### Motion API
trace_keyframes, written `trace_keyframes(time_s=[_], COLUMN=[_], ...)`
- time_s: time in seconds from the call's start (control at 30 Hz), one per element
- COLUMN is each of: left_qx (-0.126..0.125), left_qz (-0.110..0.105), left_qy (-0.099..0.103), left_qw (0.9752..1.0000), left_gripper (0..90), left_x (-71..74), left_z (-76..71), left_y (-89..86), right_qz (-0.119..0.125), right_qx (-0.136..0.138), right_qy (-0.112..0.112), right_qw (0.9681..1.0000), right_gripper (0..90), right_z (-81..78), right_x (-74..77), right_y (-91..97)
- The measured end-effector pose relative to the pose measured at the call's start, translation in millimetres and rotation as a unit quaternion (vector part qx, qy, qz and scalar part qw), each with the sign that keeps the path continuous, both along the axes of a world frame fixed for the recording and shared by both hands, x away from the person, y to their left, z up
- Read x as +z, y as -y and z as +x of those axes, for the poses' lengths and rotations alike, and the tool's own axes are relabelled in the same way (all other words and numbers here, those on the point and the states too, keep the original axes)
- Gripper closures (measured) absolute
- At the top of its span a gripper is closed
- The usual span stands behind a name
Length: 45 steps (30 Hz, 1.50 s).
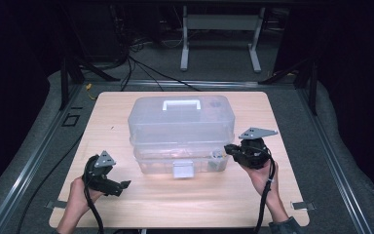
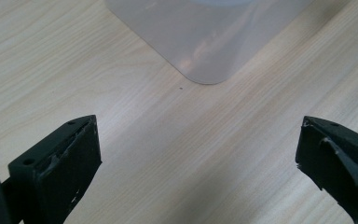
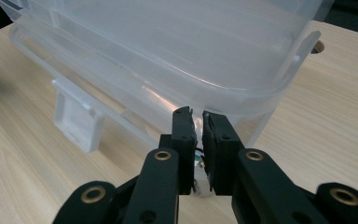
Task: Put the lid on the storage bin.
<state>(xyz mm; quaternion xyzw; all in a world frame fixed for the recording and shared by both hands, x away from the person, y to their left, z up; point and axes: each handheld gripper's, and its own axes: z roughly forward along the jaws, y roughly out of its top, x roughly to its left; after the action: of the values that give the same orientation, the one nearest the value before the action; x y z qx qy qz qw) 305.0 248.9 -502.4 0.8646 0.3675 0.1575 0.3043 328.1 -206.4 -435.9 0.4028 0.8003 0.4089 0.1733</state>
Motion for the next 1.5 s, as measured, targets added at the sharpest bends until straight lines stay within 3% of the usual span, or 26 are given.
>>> trace_keyframes(time_s=[0.27, 0.57, 1.07, 1.33, 1.43, 1.5], left_qx=[0.0, -0.001, -0.006, -0.003, 0.001, 0.003], left_qz=[-0.005, -0.005, -0.003, -0.005, -0.01, -0.011], left_qy=[-0.002, -0.003, -0.007, -0.009, -0.014, -0.015], left_qw=[1.0, 1.0, 0.9999, 0.9999, 0.9998, 0.9998], left_gripper=[0.0, 0.0, 0.0, 0.0, 0.0, 0.0], left_x=[-1.3, -3.6, -4.1, -5.6, -8.9, -10.4], left_z=[0.4, 0.7, 0.7, 0.2, -0.4, -0.3], left_y=[0.6, 1.1, 1.8, -1.2, -3.8, -4.8], right_qz=[-0.002, -0.02, -0.032, -0.041, -0.054, -0.049], right_qx=[0.004, 0.004, 0.007, 0.005, -0.019, -0.028], right_qy=[-0.005, -0.029, -0.056, -0.061, -0.063, -0.063], right_qw=[1.0, 0.9994, 0.9979, 0.9973, 0.9963, 0.9964], right_gripper=[82.7, 81.9, 81.6, 79.5, 76.4, 74.5], right_z=[-2.3, -3.5, -7.3, -15.3, -21.1, -22.7], right_x=[-5.4, -21.6, -31.2, -37.3, -43.7, -49.8], right_y=[-0.5, -3.0, -2.4, 7.8, 24.3, 36.9])
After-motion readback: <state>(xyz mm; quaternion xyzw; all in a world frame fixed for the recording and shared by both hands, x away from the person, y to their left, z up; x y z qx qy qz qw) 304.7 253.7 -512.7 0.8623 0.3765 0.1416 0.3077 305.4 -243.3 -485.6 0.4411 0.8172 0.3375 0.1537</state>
